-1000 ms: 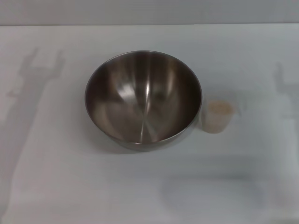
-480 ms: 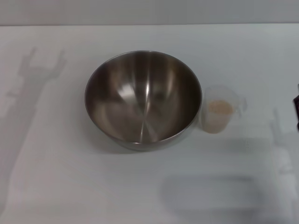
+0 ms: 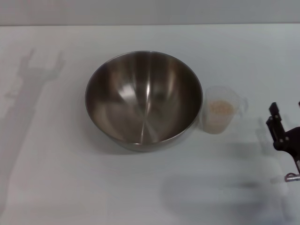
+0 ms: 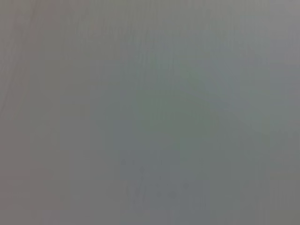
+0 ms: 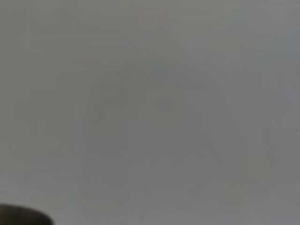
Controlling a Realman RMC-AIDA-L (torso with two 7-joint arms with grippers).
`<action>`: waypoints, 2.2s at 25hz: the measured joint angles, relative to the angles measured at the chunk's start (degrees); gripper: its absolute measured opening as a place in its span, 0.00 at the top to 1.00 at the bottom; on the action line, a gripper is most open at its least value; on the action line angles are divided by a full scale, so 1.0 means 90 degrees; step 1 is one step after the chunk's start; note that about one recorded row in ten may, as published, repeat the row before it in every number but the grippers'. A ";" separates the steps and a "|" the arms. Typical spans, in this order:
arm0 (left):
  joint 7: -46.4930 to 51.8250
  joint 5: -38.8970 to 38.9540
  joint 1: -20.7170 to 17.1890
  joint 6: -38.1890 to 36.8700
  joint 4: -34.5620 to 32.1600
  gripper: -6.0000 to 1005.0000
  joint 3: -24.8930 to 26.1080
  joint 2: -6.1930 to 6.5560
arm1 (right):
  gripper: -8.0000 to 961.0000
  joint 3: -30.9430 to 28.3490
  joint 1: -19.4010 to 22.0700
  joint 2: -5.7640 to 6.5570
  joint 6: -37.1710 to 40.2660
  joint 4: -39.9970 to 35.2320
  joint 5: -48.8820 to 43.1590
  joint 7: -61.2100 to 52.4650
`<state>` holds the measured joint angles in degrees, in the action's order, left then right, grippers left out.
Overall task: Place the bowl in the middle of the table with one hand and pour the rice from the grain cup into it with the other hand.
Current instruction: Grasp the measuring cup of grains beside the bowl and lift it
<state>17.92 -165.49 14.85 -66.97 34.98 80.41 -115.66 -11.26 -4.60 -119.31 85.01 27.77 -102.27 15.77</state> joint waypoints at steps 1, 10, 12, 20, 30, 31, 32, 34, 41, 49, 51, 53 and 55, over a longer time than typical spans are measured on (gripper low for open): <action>-0.0028 0.0000 0.0001 0.0000 0.0000 0.17 0.0004 -0.0004 | 0.33 0.0012 -0.0028 0.0003 -0.0076 -0.0001 -0.0011 0.0001; -0.0185 0.0000 0.0029 0.0000 0.0000 0.17 0.0020 -0.0049 | 0.33 0.0193 -0.0348 0.0002 -0.0812 -0.0101 -0.0017 0.0011; -0.0185 0.0000 0.0029 0.0000 0.0000 0.17 0.0020 -0.0049 | 0.33 0.0198 -0.0404 0.0001 -0.0930 -0.0133 -0.0006 0.0012; -0.0257 0.0000 0.0032 0.0005 -0.0011 0.17 0.0078 -0.0086 | 0.33 0.0148 -0.0586 -0.0004 -0.1206 -0.0218 0.0023 0.0015; -0.0308 0.0009 0.0030 0.0010 -0.0026 0.17 0.0183 -0.0109 | 0.35 0.0098 -0.0807 -0.0006 -0.1415 -0.0331 0.0037 -0.0025; -0.0323 0.0010 0.0030 0.0010 -0.0041 0.17 0.0183 -0.0111 | 0.35 0.0087 -0.0817 -0.0006 -0.1417 -0.0338 0.0037 -0.0034; -0.0328 0.0009 0.0031 0.0010 -0.0054 0.17 0.0184 -0.0114 | 0.35 0.0079 -0.0836 -0.0005 -0.1418 -0.0343 0.0037 -0.0038; -0.0330 0.0009 0.0035 0.0010 -0.0063 0.17 0.0212 -0.0127 | 0.36 0.0074 -0.0872 -0.0005 -0.1419 -0.0361 0.0037 -0.0042; -0.0331 0.0010 0.0038 0.0010 -0.0067 0.17 0.0328 -0.0170 | 0.37 -0.0006 -0.1040 -0.0013 -0.1568 -0.0429 0.0047 -0.0049; -0.0331 0.0009 0.0050 0.0000 -0.0048 0.17 0.0333 -0.0168 | 0.39 -0.0005 -0.1259 -0.0024 -0.1609 -0.0590 0.0041 -0.0170; -0.0331 0.0009 0.0048 0.0000 -0.0040 0.17 0.0335 -0.0167 | 0.39 0.0006 -0.1297 -0.0024 -0.1609 -0.0621 0.0030 -0.0255; -0.0331 0.0009 0.0046 0.0000 -0.0036 0.17 0.0335 -0.0166 | 0.44 0.0028 -0.1359 -0.0024 -0.1609 -0.0674 0.0016 -0.0356; -0.0331 0.0009 0.0041 0.0000 -0.0026 0.17 0.0335 -0.0159 | 0.52 0.0038 -0.1412 -0.0024 -0.1609 -0.0713 0.0011 -0.0397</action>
<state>14.94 -165.42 15.22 -66.97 34.74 83.42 -117.09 -10.92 -17.31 -119.53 70.53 21.35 -102.18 12.20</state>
